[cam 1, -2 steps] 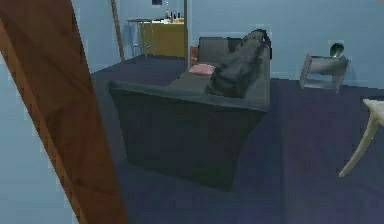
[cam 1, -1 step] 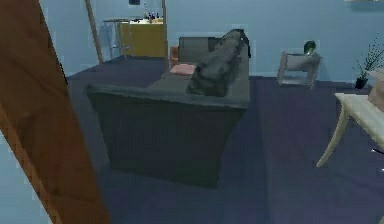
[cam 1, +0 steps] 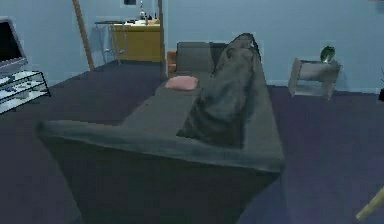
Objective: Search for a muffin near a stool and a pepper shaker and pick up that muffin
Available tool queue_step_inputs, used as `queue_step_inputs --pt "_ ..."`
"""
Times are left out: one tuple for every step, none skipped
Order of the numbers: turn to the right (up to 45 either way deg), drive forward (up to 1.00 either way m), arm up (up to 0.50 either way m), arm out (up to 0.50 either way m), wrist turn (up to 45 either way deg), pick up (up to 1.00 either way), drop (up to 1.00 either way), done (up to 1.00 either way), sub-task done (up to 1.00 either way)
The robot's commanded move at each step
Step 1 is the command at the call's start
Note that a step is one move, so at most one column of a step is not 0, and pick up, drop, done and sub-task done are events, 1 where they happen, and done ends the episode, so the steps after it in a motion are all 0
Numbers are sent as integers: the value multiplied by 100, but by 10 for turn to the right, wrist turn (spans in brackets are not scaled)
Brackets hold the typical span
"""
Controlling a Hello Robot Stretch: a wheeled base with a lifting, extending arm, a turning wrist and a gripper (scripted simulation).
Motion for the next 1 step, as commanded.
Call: queue_step_inputs --pt "120 0 0 0 0 0 0 0 0"
